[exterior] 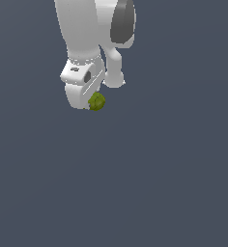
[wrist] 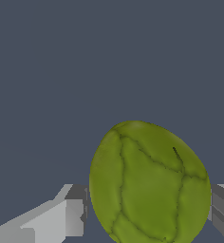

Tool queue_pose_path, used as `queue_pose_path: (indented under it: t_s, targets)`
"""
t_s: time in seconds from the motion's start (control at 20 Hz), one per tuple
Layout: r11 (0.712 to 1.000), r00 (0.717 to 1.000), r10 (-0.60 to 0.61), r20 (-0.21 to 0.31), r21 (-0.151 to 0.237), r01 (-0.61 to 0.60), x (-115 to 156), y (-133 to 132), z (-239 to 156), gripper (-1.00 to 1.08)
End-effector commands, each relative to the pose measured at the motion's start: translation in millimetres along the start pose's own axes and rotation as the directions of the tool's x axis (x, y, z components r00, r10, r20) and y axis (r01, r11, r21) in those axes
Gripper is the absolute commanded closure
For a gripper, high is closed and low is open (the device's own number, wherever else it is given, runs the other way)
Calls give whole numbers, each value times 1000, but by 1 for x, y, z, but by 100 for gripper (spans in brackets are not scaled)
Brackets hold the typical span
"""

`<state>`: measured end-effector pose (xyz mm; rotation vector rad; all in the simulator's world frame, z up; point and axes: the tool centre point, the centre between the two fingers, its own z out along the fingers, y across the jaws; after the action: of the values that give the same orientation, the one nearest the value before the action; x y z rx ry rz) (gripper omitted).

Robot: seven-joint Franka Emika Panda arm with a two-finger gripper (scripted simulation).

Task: Pick up the object and move it to a goal position.

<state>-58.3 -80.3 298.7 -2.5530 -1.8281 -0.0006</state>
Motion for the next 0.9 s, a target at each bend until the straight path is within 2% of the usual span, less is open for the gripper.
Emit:
queue_pose_path:
  t_s: [0.0,0.45,0.85]
  targets:
    - [1000,1000,0,-1,-1,0,-4,-4,-29,108]
    - [1000,1000,1,-1,-1,-1,-18,-15,-122,108]
    - [1000,1000,3,1,-1,-3,-26,-19,-174,108]
